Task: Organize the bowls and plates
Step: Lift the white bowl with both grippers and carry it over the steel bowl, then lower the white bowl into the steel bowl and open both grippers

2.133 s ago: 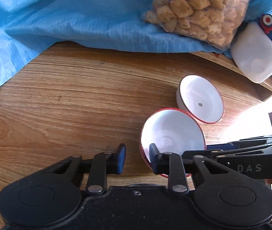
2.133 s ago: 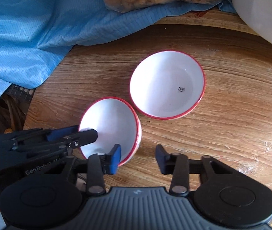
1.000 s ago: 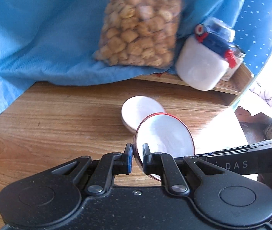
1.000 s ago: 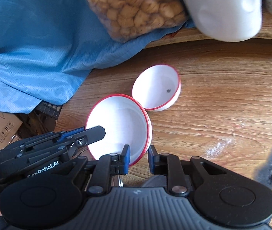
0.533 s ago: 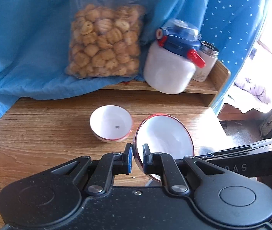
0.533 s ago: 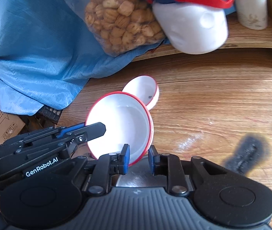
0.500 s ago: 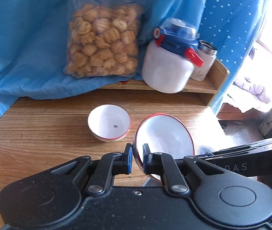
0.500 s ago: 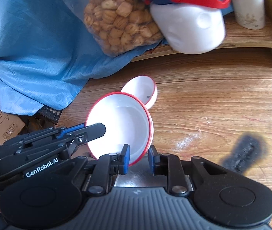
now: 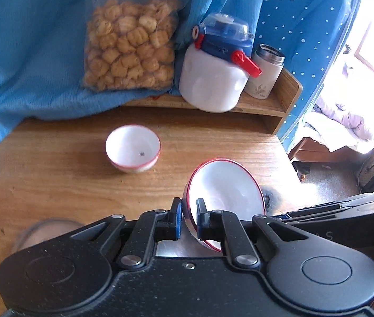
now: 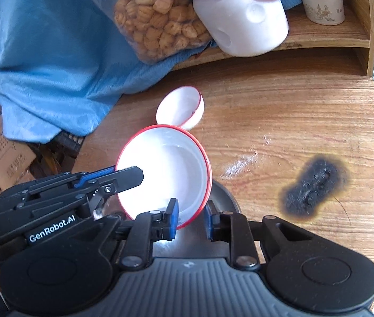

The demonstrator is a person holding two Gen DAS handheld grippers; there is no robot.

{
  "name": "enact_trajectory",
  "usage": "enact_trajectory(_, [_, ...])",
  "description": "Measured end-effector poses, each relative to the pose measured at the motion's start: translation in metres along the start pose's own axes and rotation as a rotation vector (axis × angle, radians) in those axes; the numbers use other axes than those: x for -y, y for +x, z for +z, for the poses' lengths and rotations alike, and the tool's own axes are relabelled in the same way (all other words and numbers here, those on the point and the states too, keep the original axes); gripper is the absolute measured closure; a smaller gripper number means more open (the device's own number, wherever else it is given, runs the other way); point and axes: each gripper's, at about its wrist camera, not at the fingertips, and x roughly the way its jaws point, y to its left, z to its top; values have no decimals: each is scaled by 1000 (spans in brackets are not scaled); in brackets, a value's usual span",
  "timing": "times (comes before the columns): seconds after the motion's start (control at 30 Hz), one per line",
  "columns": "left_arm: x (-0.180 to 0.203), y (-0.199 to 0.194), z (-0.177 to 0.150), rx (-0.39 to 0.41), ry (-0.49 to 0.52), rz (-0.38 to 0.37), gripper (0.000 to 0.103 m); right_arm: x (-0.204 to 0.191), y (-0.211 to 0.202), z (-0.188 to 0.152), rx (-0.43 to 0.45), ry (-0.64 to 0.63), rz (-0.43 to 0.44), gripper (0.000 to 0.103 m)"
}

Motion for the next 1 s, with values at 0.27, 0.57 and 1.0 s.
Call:
enact_trajectory(0.27, [4, 2, -28, -32, -90, -37, 92, 3, -8, -16, -48, -40, -40, 78])
enact_trajectory(0.57, [-2, 14, -40, -122, -137, -10, 92, 3, 1, -23, -98, -44, -38, 78])
enact_trajectory(1.0, [-13, 31, -41, -210, -186, 33, 92, 1, 24, -19, -170, -56, -31, 76])
